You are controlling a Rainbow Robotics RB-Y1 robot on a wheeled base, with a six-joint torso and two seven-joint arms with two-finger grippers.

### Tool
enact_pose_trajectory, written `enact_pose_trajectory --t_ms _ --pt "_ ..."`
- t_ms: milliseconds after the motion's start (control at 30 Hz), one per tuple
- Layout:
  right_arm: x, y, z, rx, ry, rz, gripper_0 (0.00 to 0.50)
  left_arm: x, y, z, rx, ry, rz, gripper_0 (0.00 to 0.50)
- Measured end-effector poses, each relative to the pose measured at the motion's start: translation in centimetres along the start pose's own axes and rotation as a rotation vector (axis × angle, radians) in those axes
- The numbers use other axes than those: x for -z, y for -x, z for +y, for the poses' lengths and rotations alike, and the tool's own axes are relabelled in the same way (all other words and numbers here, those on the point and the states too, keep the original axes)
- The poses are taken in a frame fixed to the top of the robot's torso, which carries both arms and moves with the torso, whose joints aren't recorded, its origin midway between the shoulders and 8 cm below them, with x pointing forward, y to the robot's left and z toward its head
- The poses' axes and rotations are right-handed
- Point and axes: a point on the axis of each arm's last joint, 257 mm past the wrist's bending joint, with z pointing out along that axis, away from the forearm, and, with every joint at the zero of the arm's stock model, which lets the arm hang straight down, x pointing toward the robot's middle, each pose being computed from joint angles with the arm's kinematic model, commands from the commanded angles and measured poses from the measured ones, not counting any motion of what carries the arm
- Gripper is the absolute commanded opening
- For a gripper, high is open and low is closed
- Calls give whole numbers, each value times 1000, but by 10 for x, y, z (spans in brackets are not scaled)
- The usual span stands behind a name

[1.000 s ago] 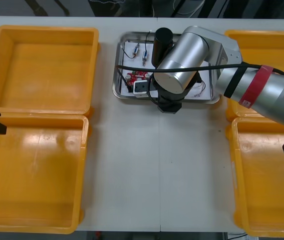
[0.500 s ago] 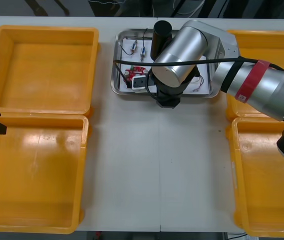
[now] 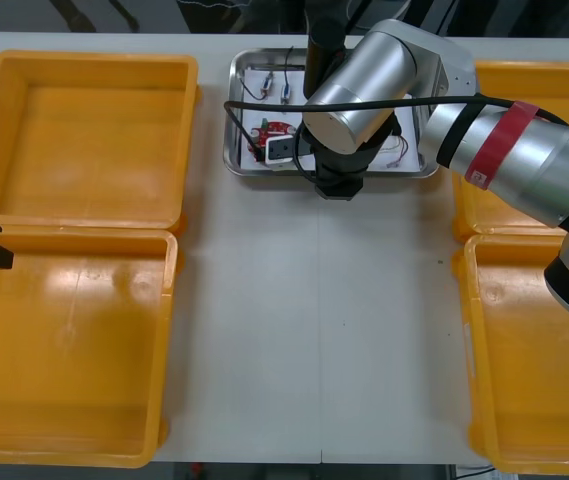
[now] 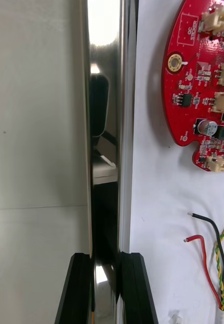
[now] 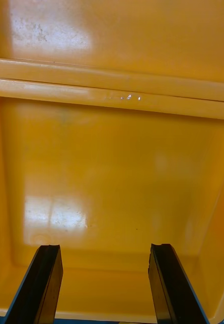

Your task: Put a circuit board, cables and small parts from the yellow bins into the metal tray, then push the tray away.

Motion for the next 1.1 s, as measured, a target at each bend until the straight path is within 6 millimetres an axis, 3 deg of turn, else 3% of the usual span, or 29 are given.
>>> enact_pose_trajectory --t_ms 233,500,567,600,633,700,1100 --pt "-2 0 -14 28 -26 -17 0 0 0 0 0 0 0 500" --pt "-2 -1 -16 27 -30 -16 0 0 0 0 0 0 0 500" --pt "-2 -1 -16 27 -30 -16 81 0 0 0 0 0 0 500" --pt "-2 -1 -16 27 -30 -16 260 0 0 0 0 0 0 500" --pt "-2 -1 -16 27 -30 -16 393 0 0 0 0 0 0 500" --pt "-1 -1 -16 27 -30 -17 495 0 0 0 0 0 0 500" --pt "9 -7 -17 -16 4 -9 500 0 0 0 0 0 0 500"
